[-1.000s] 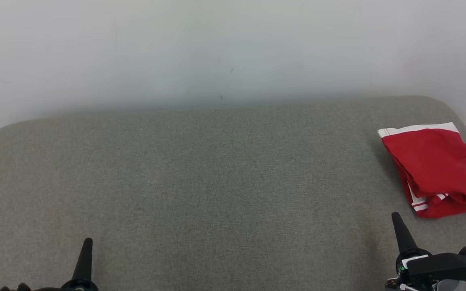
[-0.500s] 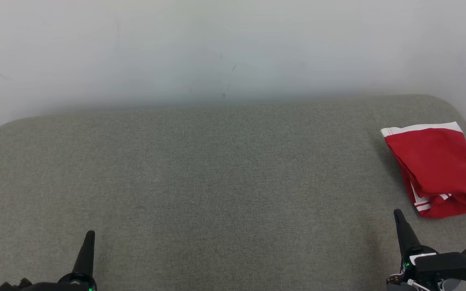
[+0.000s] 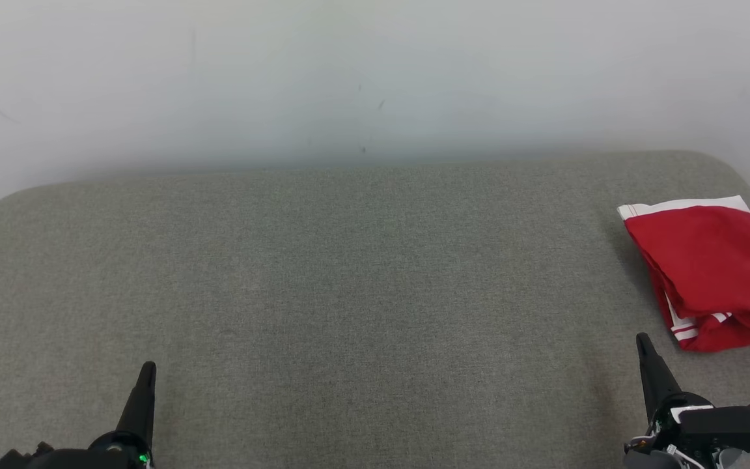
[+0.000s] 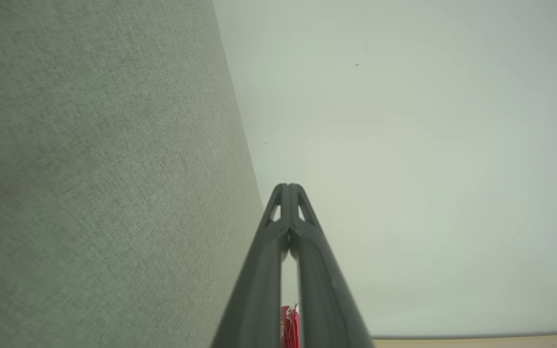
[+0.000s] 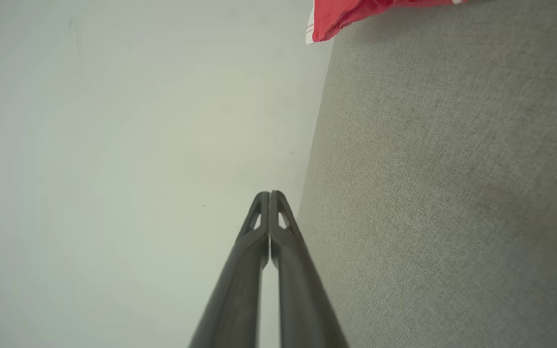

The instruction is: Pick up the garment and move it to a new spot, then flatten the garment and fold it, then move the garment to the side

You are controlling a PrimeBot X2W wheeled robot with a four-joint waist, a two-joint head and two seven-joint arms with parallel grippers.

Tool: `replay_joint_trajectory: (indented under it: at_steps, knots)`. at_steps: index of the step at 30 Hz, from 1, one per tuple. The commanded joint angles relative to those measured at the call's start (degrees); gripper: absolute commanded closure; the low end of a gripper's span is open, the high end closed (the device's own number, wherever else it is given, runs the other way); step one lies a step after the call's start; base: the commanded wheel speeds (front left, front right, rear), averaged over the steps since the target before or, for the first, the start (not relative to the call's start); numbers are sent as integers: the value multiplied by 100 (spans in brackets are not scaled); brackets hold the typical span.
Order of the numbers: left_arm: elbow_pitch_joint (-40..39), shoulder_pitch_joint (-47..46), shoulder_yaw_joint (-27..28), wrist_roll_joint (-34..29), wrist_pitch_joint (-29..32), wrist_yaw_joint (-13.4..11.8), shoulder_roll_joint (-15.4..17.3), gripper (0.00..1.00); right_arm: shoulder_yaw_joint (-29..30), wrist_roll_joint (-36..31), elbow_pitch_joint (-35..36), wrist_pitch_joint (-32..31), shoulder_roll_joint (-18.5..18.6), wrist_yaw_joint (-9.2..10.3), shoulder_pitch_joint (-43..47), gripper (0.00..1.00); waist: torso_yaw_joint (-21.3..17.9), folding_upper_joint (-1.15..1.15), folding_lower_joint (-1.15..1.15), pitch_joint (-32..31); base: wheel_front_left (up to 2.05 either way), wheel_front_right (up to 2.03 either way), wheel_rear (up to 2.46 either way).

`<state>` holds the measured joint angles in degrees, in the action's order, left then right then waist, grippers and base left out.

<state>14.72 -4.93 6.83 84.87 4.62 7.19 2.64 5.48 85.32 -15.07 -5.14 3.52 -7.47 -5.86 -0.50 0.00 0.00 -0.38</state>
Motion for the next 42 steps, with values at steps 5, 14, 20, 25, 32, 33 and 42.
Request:
replay_joint_trajectory:
  at_steps: [5, 14, 20, 25, 32, 33, 42]
  knots:
    - [-52, -104, -7, 280, 83, 33, 34, 100, 53, 252, 66, -65, -34, -4, -54, 100, 14, 0, 0, 15, 0, 0, 0]
    - [-69, -148, -22, 638, 176, 39, 37, 100, 101, 585, 105, -133, -62, -4, -56, 100, 38, 0, 0, 42, 0, 0, 0]
    - [-78, -166, -29, 766, 215, 38, 39, 100, 123, 712, 118, -153, -75, -4, -55, 100, 50, 0, 0, 55, 0, 0, 0]
    - [-76, -165, -30, 766, 215, 37, 39, 100, 122, 712, 117, -152, -75, -4, -54, 100, 50, 0, 0, 55, 0, 0, 0]
    - [-77, -165, -29, 767, 215, 37, 38, 100, 122, 713, 117, -152, -74, -4, -54, 100, 50, 0, 0, 55, 0, 0, 0]
    - [-77, -165, -29, 767, 215, 37, 38, 100, 121, 713, 117, -152, -74, -4, -54, 100, 50, 0, 0, 55, 0, 0, 0]
    - [-76, -165, -30, 767, 214, 38, 38, 100, 120, 713, 117, -152, -74, -4, -53, 100, 50, 0, 0, 55, 0, 0, 0]
